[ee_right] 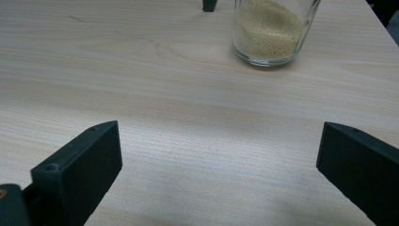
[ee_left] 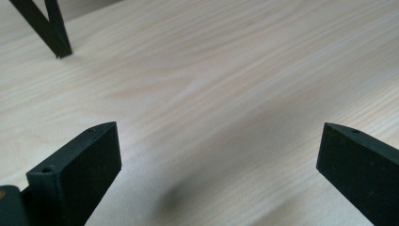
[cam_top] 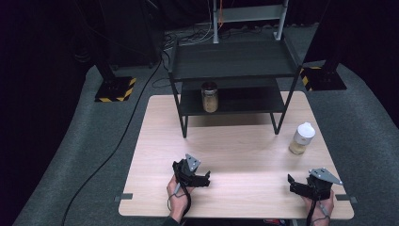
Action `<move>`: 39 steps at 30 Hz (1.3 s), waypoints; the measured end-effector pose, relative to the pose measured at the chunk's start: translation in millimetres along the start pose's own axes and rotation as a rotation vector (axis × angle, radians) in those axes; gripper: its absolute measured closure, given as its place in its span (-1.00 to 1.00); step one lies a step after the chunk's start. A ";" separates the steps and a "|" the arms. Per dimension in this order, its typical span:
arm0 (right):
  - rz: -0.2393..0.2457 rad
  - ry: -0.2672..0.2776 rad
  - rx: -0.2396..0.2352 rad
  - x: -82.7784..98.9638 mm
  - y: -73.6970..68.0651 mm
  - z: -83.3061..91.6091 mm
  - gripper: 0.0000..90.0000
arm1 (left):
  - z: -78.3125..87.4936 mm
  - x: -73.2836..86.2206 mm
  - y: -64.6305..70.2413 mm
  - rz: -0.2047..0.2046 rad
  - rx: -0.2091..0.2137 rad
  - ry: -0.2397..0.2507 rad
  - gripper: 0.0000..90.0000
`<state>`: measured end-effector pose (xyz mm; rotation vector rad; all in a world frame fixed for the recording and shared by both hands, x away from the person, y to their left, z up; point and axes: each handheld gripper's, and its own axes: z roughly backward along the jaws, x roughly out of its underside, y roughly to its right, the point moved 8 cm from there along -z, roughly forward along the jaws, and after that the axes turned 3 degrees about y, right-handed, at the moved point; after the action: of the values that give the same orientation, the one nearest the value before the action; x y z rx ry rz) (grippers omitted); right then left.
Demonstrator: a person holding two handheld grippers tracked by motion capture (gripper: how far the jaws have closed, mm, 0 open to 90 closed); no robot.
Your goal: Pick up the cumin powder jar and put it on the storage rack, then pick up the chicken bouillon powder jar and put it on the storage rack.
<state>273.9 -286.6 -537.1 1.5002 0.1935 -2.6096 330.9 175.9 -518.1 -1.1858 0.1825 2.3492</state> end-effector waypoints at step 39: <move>0.001 -0.033 0.003 -3.4 -0.1 -4.0 -1.00 | -8.7 6.9 -8.3 0.076 0.054 -0.063 -0.99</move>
<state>278.9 -285.7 -536.2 1.4570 0.1856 -2.6334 337.7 182.8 -528.1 -1.0957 0.2716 2.4283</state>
